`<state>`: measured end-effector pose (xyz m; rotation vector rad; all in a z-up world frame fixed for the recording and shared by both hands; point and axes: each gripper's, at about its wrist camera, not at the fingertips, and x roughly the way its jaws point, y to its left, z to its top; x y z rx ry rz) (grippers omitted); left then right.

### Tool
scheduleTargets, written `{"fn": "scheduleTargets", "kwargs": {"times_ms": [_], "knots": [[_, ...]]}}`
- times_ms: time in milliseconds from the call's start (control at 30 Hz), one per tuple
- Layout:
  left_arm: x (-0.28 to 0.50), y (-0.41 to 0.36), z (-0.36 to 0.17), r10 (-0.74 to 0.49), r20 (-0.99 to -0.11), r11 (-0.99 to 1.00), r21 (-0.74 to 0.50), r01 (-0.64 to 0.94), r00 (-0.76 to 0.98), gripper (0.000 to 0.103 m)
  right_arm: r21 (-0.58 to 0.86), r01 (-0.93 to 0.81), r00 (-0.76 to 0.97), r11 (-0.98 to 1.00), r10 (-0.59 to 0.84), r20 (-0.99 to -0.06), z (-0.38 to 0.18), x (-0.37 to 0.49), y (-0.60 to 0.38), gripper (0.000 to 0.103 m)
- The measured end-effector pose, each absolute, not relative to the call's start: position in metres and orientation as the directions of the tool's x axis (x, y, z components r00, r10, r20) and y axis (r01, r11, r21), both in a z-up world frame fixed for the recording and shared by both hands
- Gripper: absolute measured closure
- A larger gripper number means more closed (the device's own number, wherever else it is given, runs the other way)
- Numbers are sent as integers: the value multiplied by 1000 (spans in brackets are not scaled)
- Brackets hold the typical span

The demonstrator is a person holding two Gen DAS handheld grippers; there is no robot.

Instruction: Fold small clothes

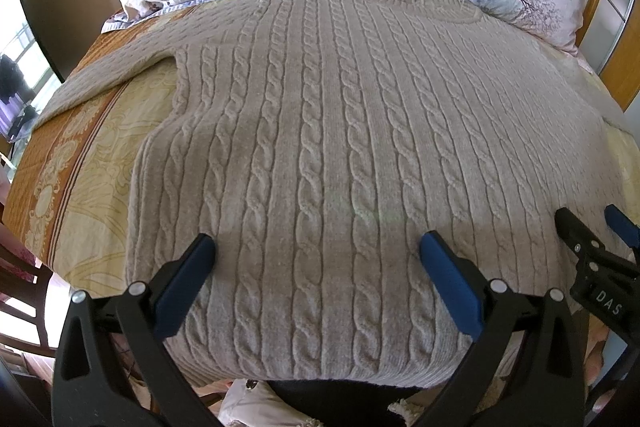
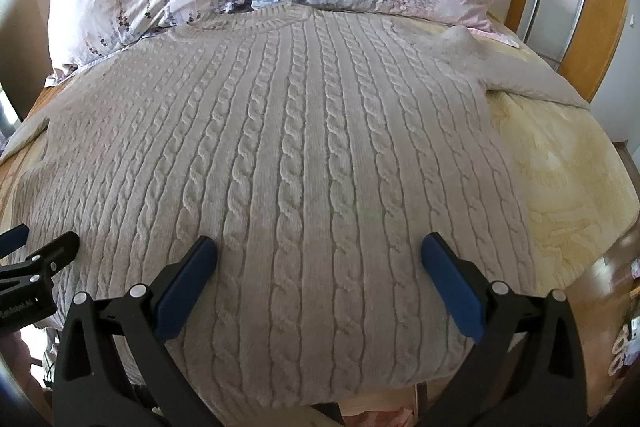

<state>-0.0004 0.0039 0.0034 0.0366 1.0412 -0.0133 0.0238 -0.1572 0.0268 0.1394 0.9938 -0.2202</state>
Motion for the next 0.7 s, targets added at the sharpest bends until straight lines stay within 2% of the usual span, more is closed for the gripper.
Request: {"fn": "scheduleTargets", "kwargs": {"times_ms": [467,567,700], "knots": [[5,1,4,-7,-859,995,43,86,512,2,64,181,560,981,-49,-827,26,28,-163,2],[11,0,5,-15,-861,993,45,106,508,2,136,166,577,977,16,-816,30,34,-178,19],[29,-2,8,-33,-858,989,44,138,512,2,292,241,605,926,92,-791,37,49,-232,21]]}}
